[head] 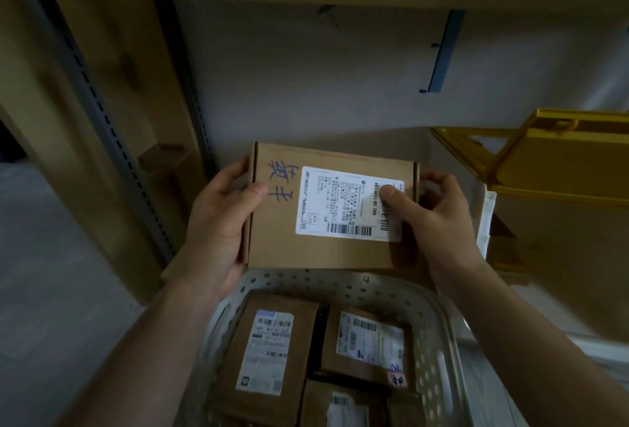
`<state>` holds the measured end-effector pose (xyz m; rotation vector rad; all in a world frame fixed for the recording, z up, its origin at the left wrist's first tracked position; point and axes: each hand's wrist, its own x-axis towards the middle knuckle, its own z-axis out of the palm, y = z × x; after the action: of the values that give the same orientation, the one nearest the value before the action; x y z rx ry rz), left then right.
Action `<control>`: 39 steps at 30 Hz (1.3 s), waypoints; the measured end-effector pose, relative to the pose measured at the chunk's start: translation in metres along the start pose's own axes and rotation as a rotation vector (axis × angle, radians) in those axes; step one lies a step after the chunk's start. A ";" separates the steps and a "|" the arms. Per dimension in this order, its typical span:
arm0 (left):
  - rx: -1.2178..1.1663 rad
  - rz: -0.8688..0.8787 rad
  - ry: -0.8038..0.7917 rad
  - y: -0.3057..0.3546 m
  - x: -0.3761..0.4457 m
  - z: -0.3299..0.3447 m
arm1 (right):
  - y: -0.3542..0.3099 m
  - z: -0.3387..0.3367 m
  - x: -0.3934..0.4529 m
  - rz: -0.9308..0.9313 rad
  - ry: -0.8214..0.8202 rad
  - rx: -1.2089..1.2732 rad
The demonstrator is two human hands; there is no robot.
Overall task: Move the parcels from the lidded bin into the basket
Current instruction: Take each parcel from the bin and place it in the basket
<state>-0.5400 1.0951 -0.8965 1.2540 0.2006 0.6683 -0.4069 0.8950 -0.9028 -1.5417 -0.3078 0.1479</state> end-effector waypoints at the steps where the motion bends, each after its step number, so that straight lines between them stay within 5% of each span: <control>1: 0.019 -0.002 0.030 -0.001 0.000 0.001 | 0.000 -0.001 0.000 -0.014 0.013 0.025; 12: 0.097 -0.042 0.217 -0.011 0.005 0.004 | -0.005 -0.003 -0.002 -0.055 -0.034 0.078; 17: 0.042 -0.031 0.293 -0.010 0.008 0.002 | -0.005 -0.006 -0.003 0.092 -0.235 -0.038; 22: 0.125 -0.044 0.230 -0.012 0.008 0.003 | -0.002 -0.004 -0.003 0.113 -0.184 -0.069; 27: 0.179 -0.100 0.246 -0.013 0.007 0.003 | -0.007 -0.006 -0.001 0.098 -0.003 0.318; 31: 0.273 -0.135 0.129 -0.013 0.005 -0.002 | -0.008 -0.007 0.000 0.073 -0.084 0.489; 39: 0.327 -0.169 -0.017 -0.014 -0.001 0.006 | -0.003 -0.001 -0.006 -0.099 -0.215 0.150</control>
<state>-0.5334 1.0877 -0.9077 1.5357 0.4099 0.4904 -0.4127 0.8922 -0.9003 -1.3612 -0.5305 0.2537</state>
